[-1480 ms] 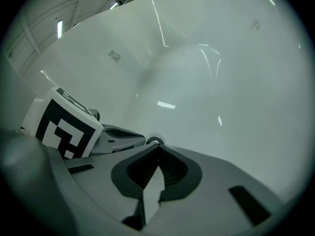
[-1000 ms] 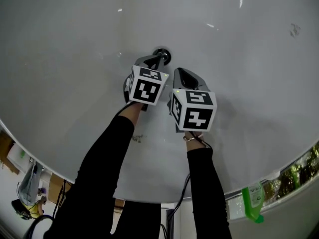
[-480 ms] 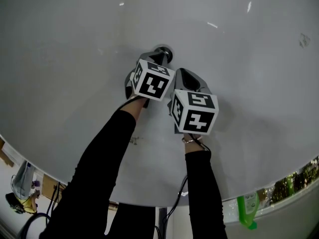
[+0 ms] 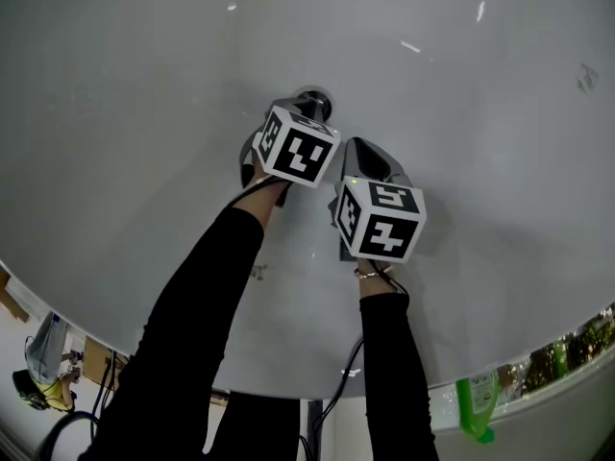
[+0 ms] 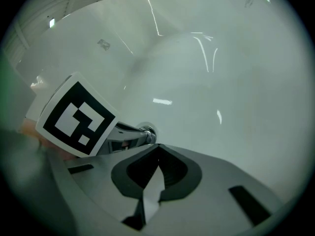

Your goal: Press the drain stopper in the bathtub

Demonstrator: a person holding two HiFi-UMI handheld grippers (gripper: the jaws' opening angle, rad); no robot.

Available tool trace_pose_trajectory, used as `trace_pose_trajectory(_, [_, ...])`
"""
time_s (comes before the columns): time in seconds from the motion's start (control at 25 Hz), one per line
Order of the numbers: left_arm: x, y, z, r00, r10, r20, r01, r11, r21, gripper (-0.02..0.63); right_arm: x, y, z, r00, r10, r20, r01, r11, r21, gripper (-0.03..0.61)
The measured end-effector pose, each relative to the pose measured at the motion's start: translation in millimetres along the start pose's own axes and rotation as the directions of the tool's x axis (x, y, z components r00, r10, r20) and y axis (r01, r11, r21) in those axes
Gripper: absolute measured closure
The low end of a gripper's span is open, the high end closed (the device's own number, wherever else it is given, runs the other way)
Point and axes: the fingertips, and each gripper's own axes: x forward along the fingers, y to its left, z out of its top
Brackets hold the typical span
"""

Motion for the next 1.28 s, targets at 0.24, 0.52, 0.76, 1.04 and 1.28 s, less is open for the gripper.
trace_pose_trajectory(0.24, [-9,-4,1,1.000,0.012,0.025,-0.013,0.999,0.032,0.611,-3,2,4,1.000,-0.005,0.003,0.005,1.000,-0.002,0.577])
trace_pose_trajectory(0.52, [-21,-1,-1,0.999,-0.002,0.047,0.000,0.999,0.050,0.611,-11,11,13,1.000,0.004,0.022,-0.003,1.000,-0.006,0.577])
trace_pose_trajectory(0.76, [-53,9,12,0.995,0.007,0.096,-0.012,0.999,0.044,0.611,-24,22,27,0.998,0.030,0.050,-0.030,1.000,0.007,0.577])
trace_pose_trajectory(1.04, [-99,8,26,0.988,0.001,0.154,-0.006,1.000,0.029,0.611,-48,25,34,0.997,0.024,0.067,-0.026,0.999,0.032,0.577])
trace_pose_trajectory(1.28, [-134,11,37,0.980,0.008,0.198,-0.011,1.000,0.013,0.611,-70,36,41,0.996,0.025,0.088,-0.028,0.999,0.035,0.577])
